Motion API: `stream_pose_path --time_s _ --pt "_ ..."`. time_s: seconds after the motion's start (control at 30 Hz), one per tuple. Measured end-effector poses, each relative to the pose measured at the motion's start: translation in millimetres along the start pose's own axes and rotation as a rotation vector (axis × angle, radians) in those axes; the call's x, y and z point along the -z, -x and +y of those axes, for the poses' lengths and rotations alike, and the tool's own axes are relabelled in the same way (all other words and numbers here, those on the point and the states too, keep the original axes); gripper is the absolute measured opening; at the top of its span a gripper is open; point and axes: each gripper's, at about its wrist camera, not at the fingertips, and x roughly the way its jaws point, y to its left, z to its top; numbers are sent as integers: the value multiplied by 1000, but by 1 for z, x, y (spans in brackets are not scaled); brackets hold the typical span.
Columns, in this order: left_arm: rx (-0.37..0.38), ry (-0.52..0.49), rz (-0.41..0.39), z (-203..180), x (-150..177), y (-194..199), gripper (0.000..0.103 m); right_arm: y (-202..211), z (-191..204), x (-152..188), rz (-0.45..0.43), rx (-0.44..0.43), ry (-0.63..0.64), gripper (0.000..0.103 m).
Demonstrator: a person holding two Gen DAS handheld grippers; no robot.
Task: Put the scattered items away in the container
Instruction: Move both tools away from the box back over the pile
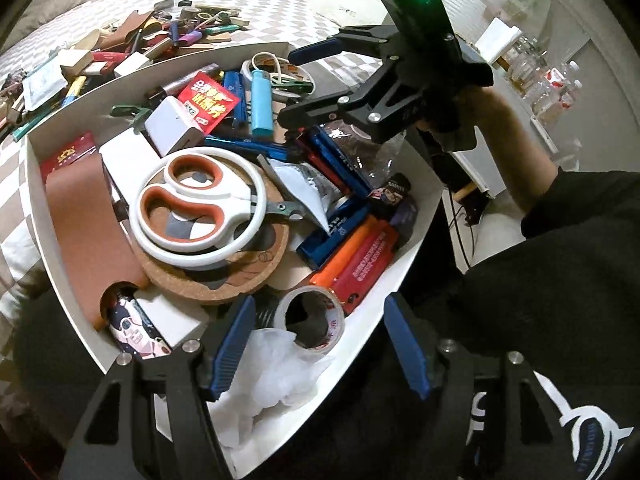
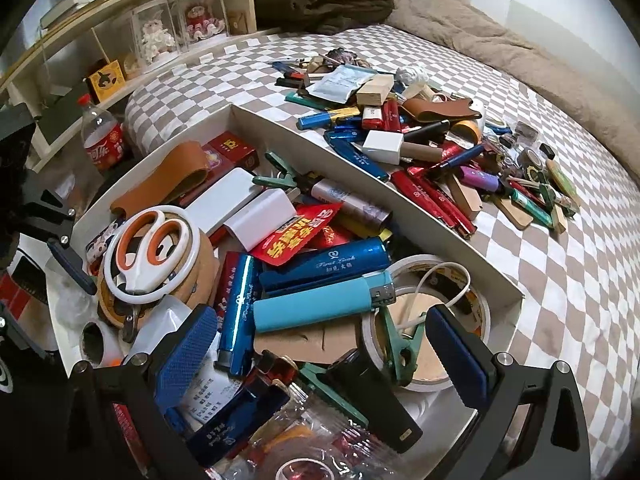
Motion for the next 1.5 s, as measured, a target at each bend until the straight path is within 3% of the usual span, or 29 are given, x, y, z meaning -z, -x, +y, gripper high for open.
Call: stream_pose_path --time_s 0.17,0.3,0.6,0.67,0.9,1.0,1.5 --pt "54 18 -19 -5 -9 9 67 3 1 0 -5 10 10 103" --pt "8 14 -39 -8 -20 12 68 8 1 -1 -21 17 7 103" --pt "-31 6 -111 -6 -39 20 84 21 0 -6 -53 58 -1 103" --pt "-54 9 -136 -4 -43 22 92 24 -1 -7 -68 68 -9 103" --pt "-140 38 -244 9 -54 31 103 33 -8 -12 -111 100 -47 103" --pt "-190 45 -279 14 -59 33 103 34 -10 -13 -120 106 -61 103" --pt "-286 113 -388 37 -78 36 103 37 -27 -14 -185 153 -194 103"
